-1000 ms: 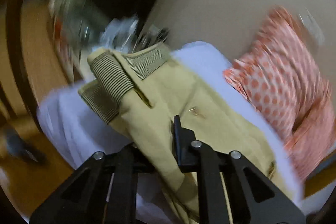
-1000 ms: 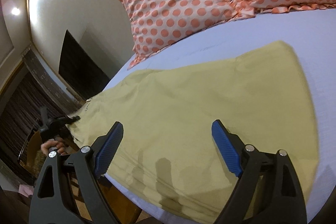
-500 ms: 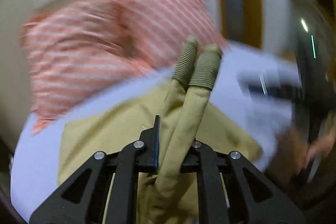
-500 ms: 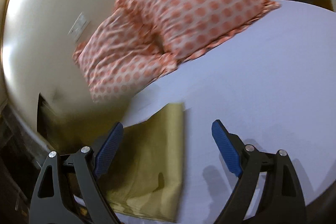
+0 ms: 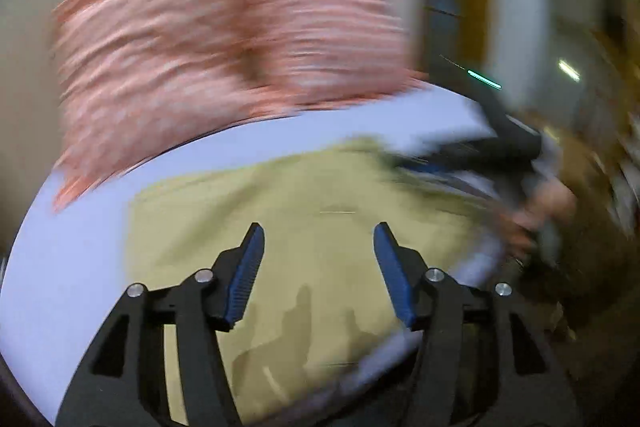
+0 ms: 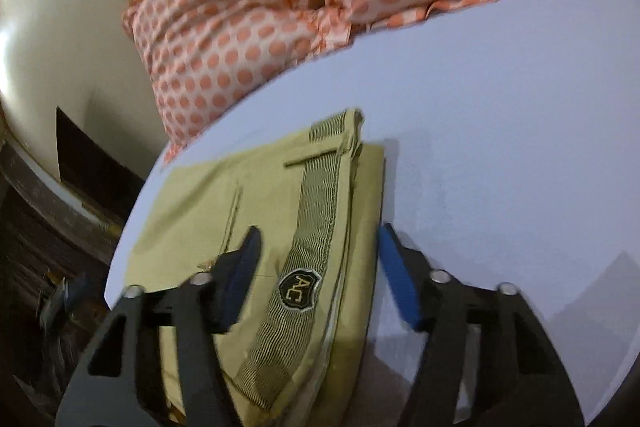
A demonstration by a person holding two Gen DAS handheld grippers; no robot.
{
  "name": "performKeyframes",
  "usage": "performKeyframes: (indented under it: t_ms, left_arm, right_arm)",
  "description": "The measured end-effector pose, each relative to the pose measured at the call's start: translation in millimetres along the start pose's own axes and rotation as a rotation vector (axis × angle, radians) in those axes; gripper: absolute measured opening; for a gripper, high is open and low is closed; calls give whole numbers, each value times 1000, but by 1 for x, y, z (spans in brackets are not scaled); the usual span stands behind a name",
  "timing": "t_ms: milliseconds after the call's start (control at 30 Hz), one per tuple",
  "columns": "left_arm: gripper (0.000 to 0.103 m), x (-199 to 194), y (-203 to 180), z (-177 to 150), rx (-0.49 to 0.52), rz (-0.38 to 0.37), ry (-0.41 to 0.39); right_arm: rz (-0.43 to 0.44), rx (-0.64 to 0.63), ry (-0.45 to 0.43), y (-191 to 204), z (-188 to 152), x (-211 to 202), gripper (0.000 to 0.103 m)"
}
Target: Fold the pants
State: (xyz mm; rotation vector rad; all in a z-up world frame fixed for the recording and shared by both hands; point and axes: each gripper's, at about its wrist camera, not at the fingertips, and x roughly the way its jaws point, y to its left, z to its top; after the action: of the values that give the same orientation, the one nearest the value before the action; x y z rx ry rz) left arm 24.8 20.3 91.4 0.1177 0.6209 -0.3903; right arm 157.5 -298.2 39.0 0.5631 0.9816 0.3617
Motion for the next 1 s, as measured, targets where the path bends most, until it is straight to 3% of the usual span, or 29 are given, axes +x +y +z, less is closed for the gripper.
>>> performKeyframes:
  t_ms: [67, 167, 300, 433, 467, 500, 533, 567, 600, 633, 700, 800, 900, 967, 1000]
  left_arm:
    - [57, 15, 56, 1, -167, 76, 80]
    - [57, 43, 108, -1, -304, 55, 195]
    - [61, 66, 121, -6, -335, -20, 286]
    - [72, 85, 125, -4, -347, -68, 325]
    - [74, 91, 130, -1, -355, -86, 320]
    - [74, 94, 132, 1, -363, -106, 319]
    - [68, 95, 133, 1, -373, -114, 319]
    - [46, 97, 133, 3, -384, -131, 324]
    - [31, 100, 134, 4, -396, -153, 327]
    - [21, 102, 134, 6, -403, -171, 341]
    - [12, 105, 130, 15, -373, -155, 339]
    - [9, 106, 127, 44, -320, -104, 270]
    - [8, 121, 122, 75, -261, 25, 178]
    - [9, 144, 120, 85, -245, 103, 185]
    - [11, 159, 119, 86, -243, 144, 219]
  right_arm:
    - [4, -16, 11, 1, 0, 2, 54]
    - [31, 15, 10, -2, 2, 3, 53]
    - [75, 48, 0, -7, 7, 5, 53]
    - [98, 32, 24, -7, 9, 7, 51]
    - [121, 34, 40, -8, 9, 9, 47]
    - [177, 60, 78, -11, 9, 13, 29]
    - [244, 104, 120, -16, 9, 20, 19]
    - [296, 143, 134, -20, 8, 23, 19]
    - [319, 161, 142, -21, 11, 23, 17]
    - [326, 166, 143, -20, 13, 23, 16]
    - [324, 154, 135, -14, 24, 18, 15]
    - [285, 75, 73, 4, 54, 12, 12]
    - [239, 80, 10, 8, 86, 17, 10]
    - [166, 92, -18, 5, 99, 27, 10]
    - [89, 96, -18, 3, 105, 38, 11]
